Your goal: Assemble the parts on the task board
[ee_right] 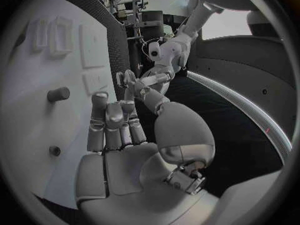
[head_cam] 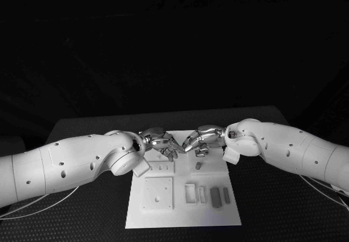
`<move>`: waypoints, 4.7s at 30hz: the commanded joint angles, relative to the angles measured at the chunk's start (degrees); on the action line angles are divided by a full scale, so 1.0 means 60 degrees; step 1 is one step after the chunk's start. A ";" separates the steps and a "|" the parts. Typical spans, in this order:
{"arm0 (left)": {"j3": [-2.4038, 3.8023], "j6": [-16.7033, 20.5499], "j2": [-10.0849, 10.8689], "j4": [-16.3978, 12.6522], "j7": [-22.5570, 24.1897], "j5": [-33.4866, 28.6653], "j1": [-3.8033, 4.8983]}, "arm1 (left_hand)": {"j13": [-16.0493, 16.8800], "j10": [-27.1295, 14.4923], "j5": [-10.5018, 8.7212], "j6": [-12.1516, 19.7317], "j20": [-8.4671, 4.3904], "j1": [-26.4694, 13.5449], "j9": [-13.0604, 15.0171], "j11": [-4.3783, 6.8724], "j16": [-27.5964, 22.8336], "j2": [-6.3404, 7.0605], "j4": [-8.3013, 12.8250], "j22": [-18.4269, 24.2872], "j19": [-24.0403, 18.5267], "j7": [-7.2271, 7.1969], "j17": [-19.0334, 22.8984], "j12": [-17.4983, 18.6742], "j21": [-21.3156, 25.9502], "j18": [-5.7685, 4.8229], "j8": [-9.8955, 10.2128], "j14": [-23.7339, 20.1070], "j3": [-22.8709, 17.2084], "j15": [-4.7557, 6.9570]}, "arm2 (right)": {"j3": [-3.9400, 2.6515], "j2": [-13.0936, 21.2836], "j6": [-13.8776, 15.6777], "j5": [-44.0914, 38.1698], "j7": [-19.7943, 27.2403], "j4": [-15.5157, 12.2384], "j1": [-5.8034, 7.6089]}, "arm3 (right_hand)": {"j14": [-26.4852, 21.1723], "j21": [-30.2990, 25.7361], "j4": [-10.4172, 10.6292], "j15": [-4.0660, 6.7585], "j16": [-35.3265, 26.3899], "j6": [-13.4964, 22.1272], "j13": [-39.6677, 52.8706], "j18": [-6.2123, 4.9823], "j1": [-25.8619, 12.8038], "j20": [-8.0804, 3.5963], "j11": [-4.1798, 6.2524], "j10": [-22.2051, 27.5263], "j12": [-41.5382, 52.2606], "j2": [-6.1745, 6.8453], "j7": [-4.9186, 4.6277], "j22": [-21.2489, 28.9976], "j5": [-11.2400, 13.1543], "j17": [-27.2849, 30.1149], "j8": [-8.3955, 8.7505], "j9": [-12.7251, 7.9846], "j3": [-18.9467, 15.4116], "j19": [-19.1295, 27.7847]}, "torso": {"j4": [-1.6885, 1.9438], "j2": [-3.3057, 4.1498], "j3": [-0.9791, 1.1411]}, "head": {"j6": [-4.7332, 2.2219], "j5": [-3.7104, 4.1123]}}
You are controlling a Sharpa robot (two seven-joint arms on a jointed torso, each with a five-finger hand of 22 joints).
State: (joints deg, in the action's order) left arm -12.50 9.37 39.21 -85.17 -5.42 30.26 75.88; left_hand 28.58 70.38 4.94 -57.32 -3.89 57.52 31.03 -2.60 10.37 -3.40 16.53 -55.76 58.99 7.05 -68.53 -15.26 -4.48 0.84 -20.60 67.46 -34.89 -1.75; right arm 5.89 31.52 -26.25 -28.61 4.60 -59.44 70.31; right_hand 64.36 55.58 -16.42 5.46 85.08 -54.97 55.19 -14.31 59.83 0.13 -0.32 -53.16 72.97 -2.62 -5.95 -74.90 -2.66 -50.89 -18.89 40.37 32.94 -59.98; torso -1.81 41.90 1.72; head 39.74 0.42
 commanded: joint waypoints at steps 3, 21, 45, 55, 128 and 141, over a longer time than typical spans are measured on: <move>-0.0013 0.0155 0.0040 0.0024 -0.0169 -0.0020 -0.0012 | 0.0067 0.0110 0.0342 -0.0336 -0.0029 -0.0165 0.0431 0.0042 0.0096 0.0004 0.0020 -0.0081 0.0080 -0.0267 -0.0059 -0.0103 -0.0047 -0.0141 -0.0098 0.0083 -0.0073 0.0036 | -0.0017 0.0116 0.0350 0.0331 0.0127 0.0003 0.0015 | -0.0140 -0.0091 0.0225 -0.0061 -0.0132 0.0448 -0.0043 -0.0114 -0.0760 0.0052 -0.0112 0.0198 -0.0133 0.0840 -0.0220 -0.0110 -0.0035 0.0045 0.0377 0.0226 -0.0409 0.0050 | 0.0003 0.0000 0.0007 | -0.0031 -0.0020; -0.0018 0.0670 0.0266 0.0062 -0.0714 0.0350 -0.0012 | 0.0207 0.0363 0.1553 -0.0652 -0.0102 -0.0491 0.0694 0.0190 0.0209 0.0255 0.0024 -0.0334 0.0160 -0.0421 -0.0198 -0.0308 -0.0099 -0.0135 -0.0175 0.0193 -0.0121 0.0109 | -0.0056 0.0833 0.2048 0.0770 0.0433 0.0160 0.0159 | -0.0538 -0.0494 0.0802 -0.0230 -0.0480 0.0679 -0.0181 -0.0116 -0.1832 0.0164 -0.0274 0.0628 -0.0367 0.1711 -0.0376 0.0019 -0.0035 0.0174 0.0652 0.0135 -0.0640 0.0416 | -0.0019 -0.0015 0.0017 | -0.0099 -0.0137; -0.0212 0.1800 0.0559 -0.0240 -0.3468 0.2849 -0.0147 | 0.0401 0.0710 0.2402 -0.1024 -0.0283 -0.0639 0.1071 0.0369 0.1072 0.0534 0.0038 -0.1276 0.0271 -0.0591 -0.0337 -0.0548 -0.0485 -0.0124 -0.0187 0.0227 -0.0205 0.0278 | -0.0476 0.1186 0.4155 -0.1356 0.0175 0.0383 0.0731 | -0.0486 -0.0501 0.0626 -0.0224 -0.0499 0.0693 -0.0258 -0.0116 -0.1864 0.0158 -0.0273 0.0568 -0.0344 0.1743 -0.0379 -0.0005 -0.0035 0.0215 0.0713 0.0151 -0.0696 0.0370 | 0.0069 -0.0166 0.0069 | 0.0165 -0.0191; -0.0216 0.1608 0.0363 -0.0194 -0.4174 0.2980 -0.0191 | 0.0536 0.0869 0.2887 -0.1202 -0.0367 -0.0827 0.1287 0.0467 0.1850 0.0629 0.0037 -0.1854 0.0302 -0.0685 -0.0133 -0.0710 -0.0708 -0.0102 -0.0250 0.0126 -0.0240 0.0365 | -0.0476 0.1108 0.4511 -0.1396 -0.0017 0.0339 0.0732 | -0.0451 -0.0500 0.0576 -0.0213 -0.0504 0.0671 -0.0275 -0.0116 -0.1817 0.0142 -0.0262 0.0538 -0.0328 0.1723 -0.0368 -0.0008 -0.0035 0.0234 0.0717 0.0157 -0.0662 0.0342 | 0.0085 -0.0220 0.0108 | 0.0336 -0.0231; -0.0216 0.1405 -0.0511 0.0448 -0.4652 0.4657 -0.0874 | 0.0741 0.0992 0.2793 -0.1426 -0.0477 -0.1195 0.1659 0.0617 0.4056 0.0585 0.0033 -0.3002 0.0399 -0.0821 0.1521 -0.1175 -0.0810 -0.0063 -0.0378 -0.0411 -0.0399 0.0479 | -0.0472 0.1022 0.4883 -0.1213 -0.0075 0.0164 0.0728 | -0.0411 -0.0527 0.0522 -0.0216 -0.0528 0.0680 -0.0329 -0.0116 -0.1847 0.0134 -0.0266 0.0510 -0.0310 0.1604 -0.0375 -0.0013 -0.0035 0.0277 0.0774 0.0152 -0.0632 0.0319 | 0.0092 -0.0201 0.0094 | 0.0722 -0.0150; -0.0214 0.1395 -0.0586 0.0542 -0.4667 0.4721 -0.0892 | 0.0729 0.0976 0.2791 -0.1419 -0.0477 -0.1185 0.1653 0.0613 0.4146 0.0609 0.0032 -0.3041 0.0402 -0.0817 0.1645 -0.1176 -0.0792 -0.0064 -0.0362 -0.0456 -0.0414 0.0479 | -0.0471 0.0996 0.4806 -0.1162 -0.0060 0.0189 0.0721 | -0.0414 -0.0533 0.0506 -0.0217 -0.0533 0.0675 -0.0334 -0.0116 -0.1845 0.0136 -0.0267 0.0510 -0.0308 0.1590 -0.0375 -0.0014 -0.0035 0.0282 0.0777 0.0153 -0.0630 0.0324 | 0.0088 -0.0202 0.0098 | 0.0737 -0.0114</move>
State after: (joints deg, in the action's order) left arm -13.82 17.85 35.89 -81.92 -33.77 58.18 70.52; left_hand 33.02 75.40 21.66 -61.92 -6.62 49.98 36.52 -0.12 35.01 0.82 16.77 -73.93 61.74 5.69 -58.72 -22.13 -9.42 0.83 -22.56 65.20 -37.03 1.12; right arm 3.08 37.56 3.50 -35.83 3.71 -58.14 74.65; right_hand 61.54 52.69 -12.96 4.05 82.25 -51.01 53.28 -13.85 48.73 1.14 -1.95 -49.88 71.15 7.39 -7.78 -74.91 -2.67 -49.28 -14.63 41.20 29.18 -57.71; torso -1.25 40.69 2.28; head 44.17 -0.22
